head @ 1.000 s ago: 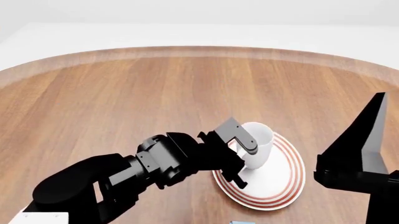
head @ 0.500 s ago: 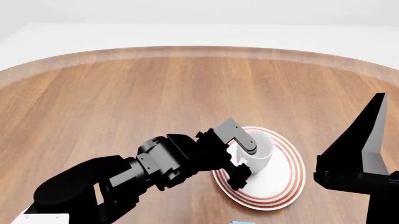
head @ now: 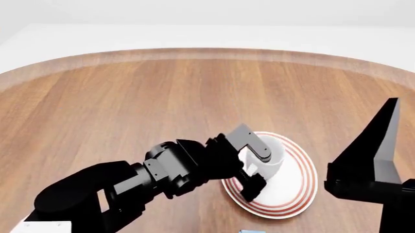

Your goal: Pick up the white mug and put it on the plate, and put the chocolate pudding to the right of the plate.

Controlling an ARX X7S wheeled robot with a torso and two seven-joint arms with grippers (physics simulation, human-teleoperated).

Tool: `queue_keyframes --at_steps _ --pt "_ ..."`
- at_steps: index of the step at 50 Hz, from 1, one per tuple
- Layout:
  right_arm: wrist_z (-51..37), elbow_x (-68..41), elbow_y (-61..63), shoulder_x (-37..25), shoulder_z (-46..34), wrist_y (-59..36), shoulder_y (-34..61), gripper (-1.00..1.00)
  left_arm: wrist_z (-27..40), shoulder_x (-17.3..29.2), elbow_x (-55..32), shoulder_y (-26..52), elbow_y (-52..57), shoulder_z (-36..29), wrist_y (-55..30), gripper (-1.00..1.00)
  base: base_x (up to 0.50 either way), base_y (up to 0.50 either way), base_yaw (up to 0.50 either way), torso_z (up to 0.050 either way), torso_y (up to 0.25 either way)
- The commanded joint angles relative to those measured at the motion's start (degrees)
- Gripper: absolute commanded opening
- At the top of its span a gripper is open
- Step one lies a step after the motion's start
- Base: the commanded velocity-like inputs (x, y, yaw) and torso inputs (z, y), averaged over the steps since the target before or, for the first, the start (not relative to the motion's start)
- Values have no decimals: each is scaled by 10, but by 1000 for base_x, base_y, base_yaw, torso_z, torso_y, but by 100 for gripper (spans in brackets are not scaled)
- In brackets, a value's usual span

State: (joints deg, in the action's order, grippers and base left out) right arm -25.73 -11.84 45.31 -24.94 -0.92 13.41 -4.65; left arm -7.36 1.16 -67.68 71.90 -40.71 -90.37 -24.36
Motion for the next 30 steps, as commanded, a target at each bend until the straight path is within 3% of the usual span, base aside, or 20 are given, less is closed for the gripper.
queue_keyframes --at_steps 1,7,30 --pt "11 15 4 9 11 1 -3 100 1 -12 -15 18 15 17 -15 100 0 0 0 0 0" --pt "10 18 8 8 11 0 -5 100 17 2 -17 23 39 17 -24 100 0 0 0 0 0" --pt "6 26 14 5 5 -10 -1 100 154 192 -67 78 399 52 -64 100 0 0 0 0 0"
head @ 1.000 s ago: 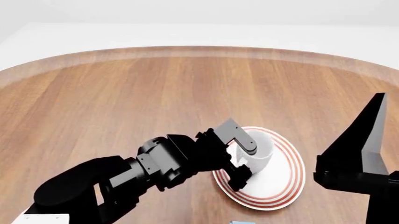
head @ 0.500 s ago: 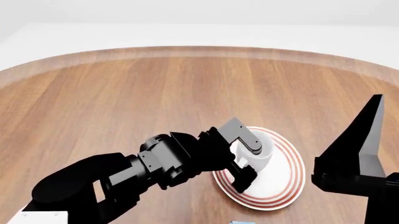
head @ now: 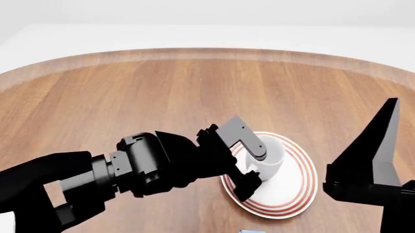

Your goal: Pick up the white mug and put it on the plate, and put the chocolate pudding to the right of the plate.

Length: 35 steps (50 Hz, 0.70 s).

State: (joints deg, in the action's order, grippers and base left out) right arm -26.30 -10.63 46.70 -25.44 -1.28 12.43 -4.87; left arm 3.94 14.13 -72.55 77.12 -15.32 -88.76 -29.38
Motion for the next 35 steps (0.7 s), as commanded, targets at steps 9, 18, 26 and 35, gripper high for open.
queue_keyframes --at_steps 9,18,26,35 --pt "11 13 1 8 8 -2 0 100 94 127 -36 41 273 65 -4 100 0 0 0 0 0" --pt "10 15 4 6 7 -4 -2 100 138 204 -89 73 399 124 17 100 0 0 0 0 0" --pt "9 15 8 4 5 -7 -3 100 155 280 -111 80 453 171 55 100 0 0 0 0 0" --pt "10 23 10 5 -5 -11 -4 100 173 361 -84 43 494 201 112 100 0 0 0 0 0"
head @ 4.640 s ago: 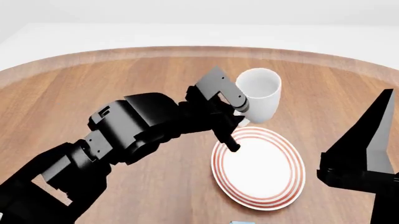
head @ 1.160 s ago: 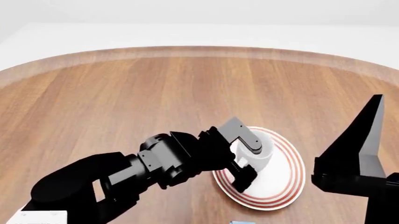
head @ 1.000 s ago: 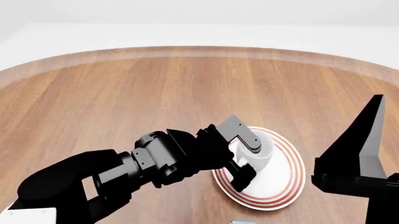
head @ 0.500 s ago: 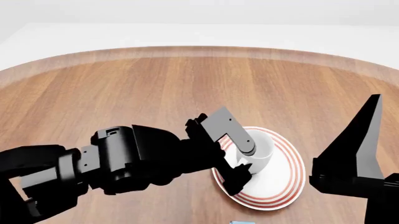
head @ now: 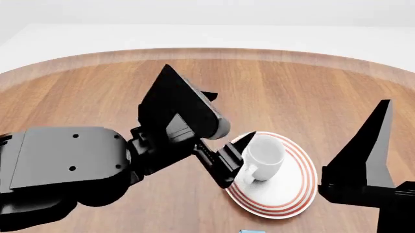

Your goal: Pick up the white mug and put it on the plate, and put the chocolate pudding to the right of the plate.

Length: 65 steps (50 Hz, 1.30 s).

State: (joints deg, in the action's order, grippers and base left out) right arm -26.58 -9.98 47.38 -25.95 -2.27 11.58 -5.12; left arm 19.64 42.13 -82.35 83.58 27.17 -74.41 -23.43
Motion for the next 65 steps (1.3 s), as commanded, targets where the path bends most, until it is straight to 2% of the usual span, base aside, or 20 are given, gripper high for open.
queue_keyframes --at_steps 1,7,14,18,25,41,45,51,54,60,65 --pt "13 17 3 10 3 -3 -1 100 17 90 18 -27 72 58 56 100 0 0 0 0 0" --pt "13 16 12 9 -1 -12 -3 100 41 121 63 -51 60 64 82 100 0 0 0 0 0" --pt "16 13 27 7 -15 -24 -14 100 151 150 134 -67 47 75 97 100 0 0 0 0 0" --pt "16 7 28 5 -16 -30 -16 100 178 170 164 -83 51 88 129 100 0 0 0 0 0" --pt "17 0 37 0 -22 -42 -23 100 202 195 226 -86 44 91 135 100 0 0 0 0 0" --pt "-1 -53 91 -25 -13 -131 -18 100 228 195 253 -89 35 89 122 100 0 0 0 0 0" --pt "-12 -106 110 -40 -2 -171 -13 100 247 196 259 -83 43 91 109 100 0 0 0 0 0" --pt "-48 -198 125 -93 -1 -212 -7 100 256 199 258 -77 55 94 101 100 0 0 0 0 0" --pt "-104 -251 125 -141 -19 -228 6 100 255 196 256 -74 55 93 95 100 0 0 0 0 0" --pt "-224 -350 126 -248 -133 -196 63 100 257 195 255 -73 55 93 90 100 0 0 0 0 0" --pt "-278 -376 126 -297 -218 -168 110 100 256 193 255 -74 56 91 85 100 0 0 0 0 0"
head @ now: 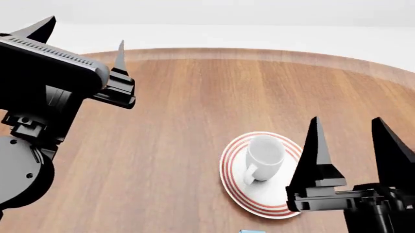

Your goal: Pick up the white mug and put it on the plate, and put the chocolate pudding to the right of the plate.

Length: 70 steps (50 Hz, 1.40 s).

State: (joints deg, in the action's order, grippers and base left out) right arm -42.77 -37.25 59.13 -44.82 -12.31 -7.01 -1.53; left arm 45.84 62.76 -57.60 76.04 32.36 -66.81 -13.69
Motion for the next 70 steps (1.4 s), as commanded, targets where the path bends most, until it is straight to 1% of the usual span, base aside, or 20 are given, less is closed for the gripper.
queue_keyframes --at_steps 1,5,12,19,23,26,30,36,44,46,47,49,51,53,59,70 --pt "-126 -105 8 -116 -137 22 88 100 -6 -14 7 1 2 14 -12 100 0 0 0 0 0" --pt "-163 -118 8 -143 -215 41 138 100 -6 -18 8 -1 -1 13 -14 100 0 0 0 0 0" --pt "-199 -156 8 -161 -312 56 214 100 -7 -20 9 -3 -3 13 -14 100 0 0 0 0 0" --pt "-217 -178 8 -168 -375 66 264 100 -5 -21 9 -7 -3 12 -14 100 0 0 0 0 0" --pt "-248 -191 8 -179 -467 87 347 100 -6 -21 9 -9 -4 12 -12 100 0 0 0 0 0" --pt "-275 -200 8 -179 -520 95 394 100 -6 -23 9 -10 -4 12 -11 100 0 0 0 0 0" --pt "-329 -237 8 -169 -600 95 477 100 -7 -22 6 -10 -4 13 -11 100 0 0 0 0 0" --pt "-374 -270 8 -156 -705 121 572 100 -8 -24 4 -10 -3 14 -12 100 0 0 0 0 0" --pt "-432 -266 8 -132 -906 196 730 100 -7 -24 0 -10 0 15 -12 100 0 0 0 0 0" --pt "-456 -256 9 -117 -993 238 794 100 -8 -23 -1 -9 3 16 -14 100 0 0 0 0 0" --pt "-468 -248 9 -104 -1049 271 830 100 -8 -23 -2 -8 4 16 -15 100 0 0 0 0 0" --pt "-472 -246 9 -102 -1092 297 858 100 -8 -23 -1 -9 4 16 -14 100 0 0 0 0 0" --pt "-472 -254 9 -87 -1128 330 863 100 -6 -22 -3 -8 8 17 -15 100 0 0 0 0 0" --pt "-472 -265 9 -77 -1142 350 856 100 -7 -21 -4 -9 9 18 -12 100 0 0 0 0 0" --pt "-472 -279 9 -69 -1164 364 869 100 -8 -21 -5 -12 7 19 -10 100 0 0 0 0 0" --pt "-472 -321 9 -65 -1163 356 854 100 -9 -21 -8 -15 5 21 -4 100 0 0 0 0 0"
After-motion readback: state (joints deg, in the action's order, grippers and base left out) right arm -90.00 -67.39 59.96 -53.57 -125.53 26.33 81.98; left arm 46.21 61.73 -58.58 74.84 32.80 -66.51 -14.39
